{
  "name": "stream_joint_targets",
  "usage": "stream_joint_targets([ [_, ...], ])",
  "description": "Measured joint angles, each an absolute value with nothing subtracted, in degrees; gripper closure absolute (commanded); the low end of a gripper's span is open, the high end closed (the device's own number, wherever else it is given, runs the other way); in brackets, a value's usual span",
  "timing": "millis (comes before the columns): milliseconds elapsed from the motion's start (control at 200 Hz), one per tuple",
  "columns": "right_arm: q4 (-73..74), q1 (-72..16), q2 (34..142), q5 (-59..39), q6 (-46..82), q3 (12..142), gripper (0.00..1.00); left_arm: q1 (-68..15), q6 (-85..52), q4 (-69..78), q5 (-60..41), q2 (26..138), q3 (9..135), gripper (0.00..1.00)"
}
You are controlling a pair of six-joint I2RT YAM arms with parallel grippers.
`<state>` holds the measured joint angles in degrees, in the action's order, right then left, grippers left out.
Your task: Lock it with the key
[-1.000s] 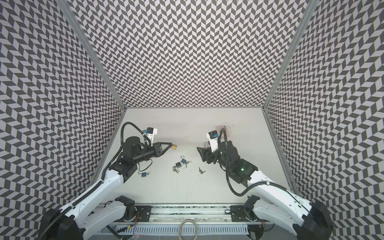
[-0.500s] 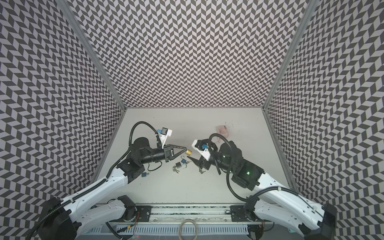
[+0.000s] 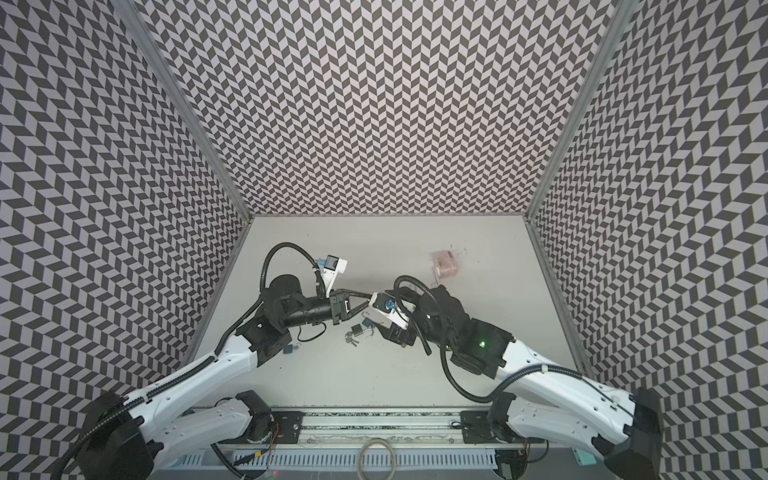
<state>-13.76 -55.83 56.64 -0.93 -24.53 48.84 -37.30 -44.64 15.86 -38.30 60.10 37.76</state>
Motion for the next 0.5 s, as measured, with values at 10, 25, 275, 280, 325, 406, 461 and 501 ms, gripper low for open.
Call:
stream_joint_targets([
  [10, -13.8, -55.8, 56.8, -0.8, -24.5, 48.9, 0.32, -37.3, -44.6, 15.9, -38.3, 60.1, 37.8, 1.00],
  [25, -13.8, -55.8, 56.9, -0.7, -24.4, 48.9, 0.33, -37.4, -44.6, 15.9, -38.3, 60.2, 37.9, 1.00],
  [275, -13.7, -56.2, 58.7, 0.0, -24.6, 49.5, 0.56, -38.4, -44.6, 16.3, -38.3, 60.8, 38.5, 1.00],
  [280, -13.7, -56.2, 58.7, 0.0, -24.5, 49.5, 0.56, -38.4, -44.6, 16.3, -38.3, 60.8, 38.5, 1.00],
  [325, -13.7, -56.2, 58.7, 0.0, -24.4, 49.5, 0.60, -38.5, -44.6, 16.3, -38.2, 60.9, 38.5, 1.00],
  [406, -13.6, -56.3, 58.7, 0.1, -24.4, 49.5, 0.67, -38.7, -44.6, 16.3, -38.2, 61.0, 38.5, 1.00],
  [461, -13.5, -56.4, 58.7, 0.4, -24.1, 49.5, 0.73, -38.7, -44.6, 16.3, -38.3, 61.1, 38.5, 1.00],
  [501, -13.4, -56.4, 58.7, 0.8, -23.9, 49.5, 0.78, -38.9, -44.6, 16.3, -38.3, 61.2, 38.5, 1.00],
])
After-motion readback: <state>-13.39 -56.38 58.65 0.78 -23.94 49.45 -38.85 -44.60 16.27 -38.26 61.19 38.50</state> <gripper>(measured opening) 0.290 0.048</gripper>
